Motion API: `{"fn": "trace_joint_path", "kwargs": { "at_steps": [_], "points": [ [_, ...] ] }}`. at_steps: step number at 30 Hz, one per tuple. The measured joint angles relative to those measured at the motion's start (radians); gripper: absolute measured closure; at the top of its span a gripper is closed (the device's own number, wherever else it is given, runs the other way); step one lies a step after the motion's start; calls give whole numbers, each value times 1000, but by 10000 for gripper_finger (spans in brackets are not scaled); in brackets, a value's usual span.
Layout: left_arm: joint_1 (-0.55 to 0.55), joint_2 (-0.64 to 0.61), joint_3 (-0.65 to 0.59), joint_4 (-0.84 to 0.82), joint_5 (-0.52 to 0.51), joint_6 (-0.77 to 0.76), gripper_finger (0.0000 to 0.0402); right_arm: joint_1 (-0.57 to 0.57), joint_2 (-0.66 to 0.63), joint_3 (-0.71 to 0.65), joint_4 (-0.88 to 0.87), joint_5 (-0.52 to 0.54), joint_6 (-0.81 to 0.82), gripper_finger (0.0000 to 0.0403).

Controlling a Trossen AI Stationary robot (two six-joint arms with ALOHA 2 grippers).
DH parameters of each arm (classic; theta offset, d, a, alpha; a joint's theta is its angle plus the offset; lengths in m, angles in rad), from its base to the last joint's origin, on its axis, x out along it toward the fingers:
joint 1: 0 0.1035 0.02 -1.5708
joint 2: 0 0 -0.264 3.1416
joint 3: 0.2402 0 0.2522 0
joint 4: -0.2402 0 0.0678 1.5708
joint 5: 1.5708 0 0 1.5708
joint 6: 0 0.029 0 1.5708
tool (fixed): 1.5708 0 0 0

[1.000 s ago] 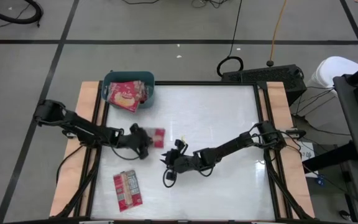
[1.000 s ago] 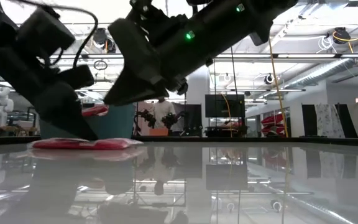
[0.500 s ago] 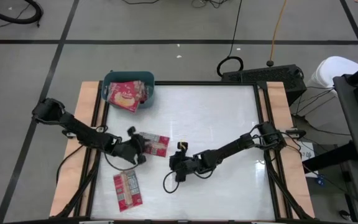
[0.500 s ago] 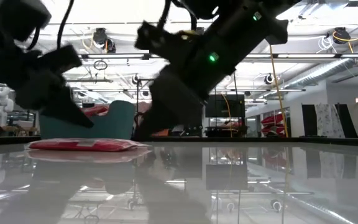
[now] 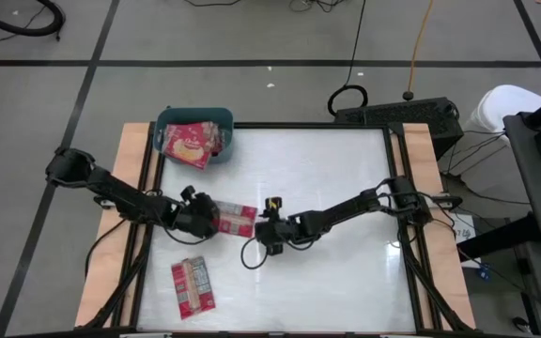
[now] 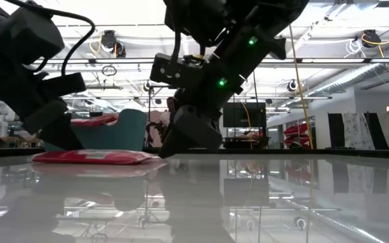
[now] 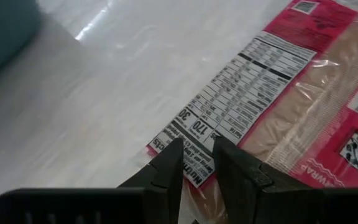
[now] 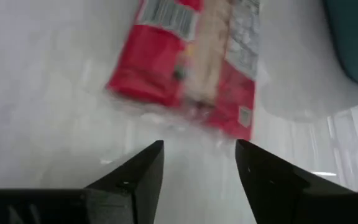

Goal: Sort popcorn bags into baskets
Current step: Put the red popcorn bag into the blue bin

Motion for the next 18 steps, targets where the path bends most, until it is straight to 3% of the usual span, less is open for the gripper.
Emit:
{"fn": "trace_joint_path", "kwargs": {
  "at_steps": [8,18],
  "points": [
    [8,80,-17,166,34,47,305,21,-1,0,-5,-71,-190,208],
    [10,218,-18,385,53,93,305,22,-1,0,-5,-76,-324,210]
  ]
}}
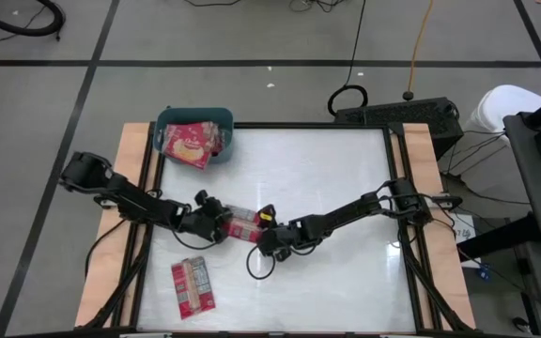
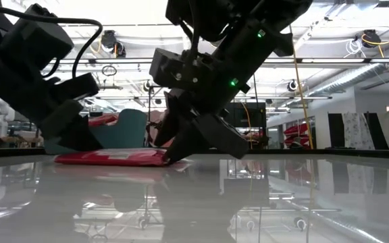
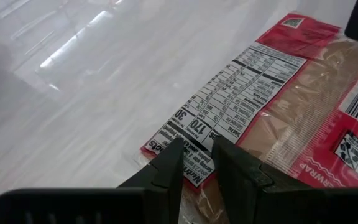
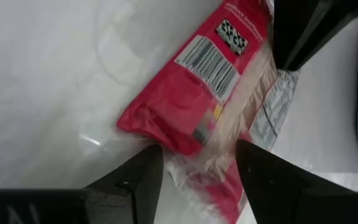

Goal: Sort popcorn bags into baskets
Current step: Put the red popcorn bag into the blue bin

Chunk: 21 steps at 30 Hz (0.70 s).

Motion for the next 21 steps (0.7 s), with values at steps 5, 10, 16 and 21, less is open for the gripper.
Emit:
{"fn": "trace_joint_path", "kwargs": {
  "at_steps": [5,10,16,21],
  "points": [
    [-1,35,1,38,3,0,305,0,0,0,6,-5,-42,226],
    [0,37,-2,81,18,37,305,-2,0,0,42,-59,-53,268],
    [0,34,-2,92,23,74,305,9,0,0,73,-60,-54,359],
    [-1,-43,-1,71,53,147,305,10,0,0,77,-55,-45,394]
  ]
}}
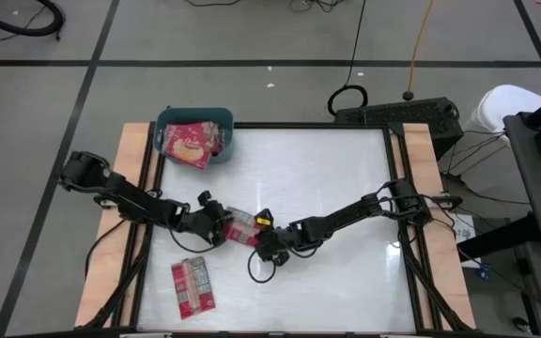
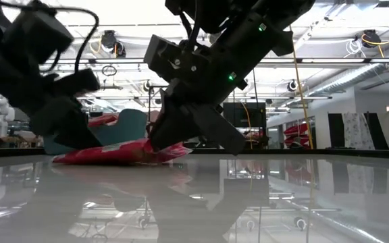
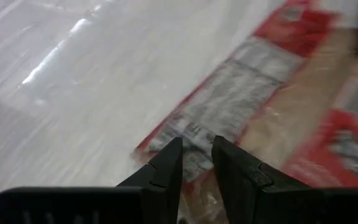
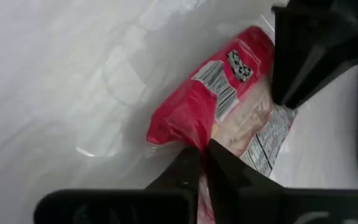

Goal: Sort popcorn bags into baskets
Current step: Put the red popcorn bag into the blue bin

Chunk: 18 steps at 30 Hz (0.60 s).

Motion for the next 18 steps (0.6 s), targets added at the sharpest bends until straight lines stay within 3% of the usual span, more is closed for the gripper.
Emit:
{"fn": "trace_joint_path", "kwargs": {
  "at_steps": [4,10,18],
  "points": [
    [-14,-129,16,18,8,117,304,-2,-15,0,-10,3,75,396],
    [-92,-292,22,16,29,321,292,-9,-83,0,-26,-92,235,401],
    [-201,-300,23,27,8,342,172,-52,-149,0,-28,-252,428,402]
  ]
}}
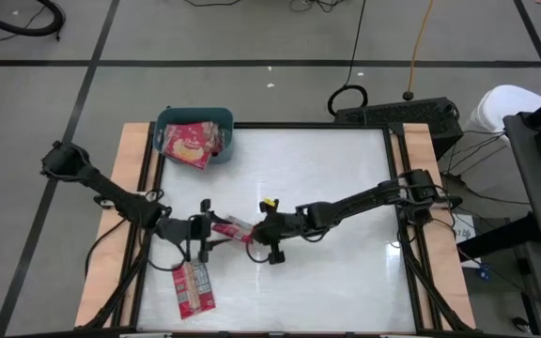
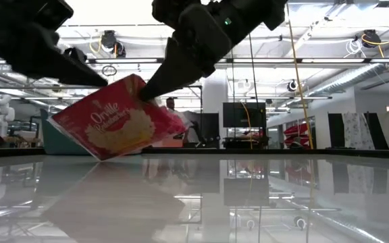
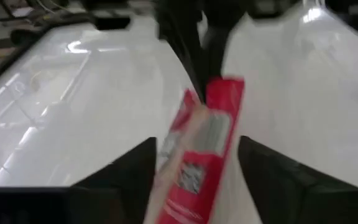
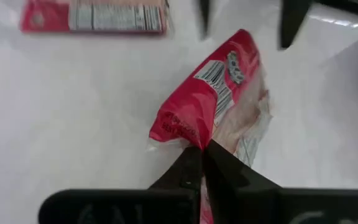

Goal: Sort popcorn bags into baskets
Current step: Put the red popcorn bag into the blue bin

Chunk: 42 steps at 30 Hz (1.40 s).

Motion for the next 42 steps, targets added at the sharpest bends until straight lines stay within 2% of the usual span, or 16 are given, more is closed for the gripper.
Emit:
{"fn": "trace_joint_path", "kwargs": {
  "at_steps": [3,6,9,11,13,15,20,21,22,26,29,32,38,42],
  "points": [
    [-21,29,0,13,-24,14,125,-23,-11,0,-11,-70,57,402],
    [-21,60,0,38,-33,17,99,-48,-14,0,-5,-128,96,402],
    [-3,89,1,55,-42,22,94,-66,-12,0,-6,-166,107,403],
    [20,111,1,29,-53,20,105,-75,-13,0,-4,-185,110,403],
    [40,136,1,17,-53,30,132,-81,-13,0,4,-190,134,403],
    [56,163,1,4,-52,39,178,-85,-13,0,6,-189,156,403],
    [82,183,1,-4,-50,36,345,-87,-13,0,3,-162,214,402],
    [82,183,1,-6,-51,31,365,-83,-13,0,3,-139,239,399],
    [83,182,1,-6,-54,19,366,-76,-13,0,-1,-106,258,393],
    [89,159,0,-21,-59,-49,358,-27,-13,1,-51,60,265,351],
    [95,110,0,-55,-50,-105,348,15,-16,0,-108,182,263,303],
    [105,50,0,-87,-26,-123,358,58,-17,0,-138,283,263,248],
    [141,-44,1,-119,53,-129,365,102,-18,0,-109,425,275,147],
    [149,-47,1,-112,121,-131,352,104,-18,-8,-13,469,273,102]
  ]
}}
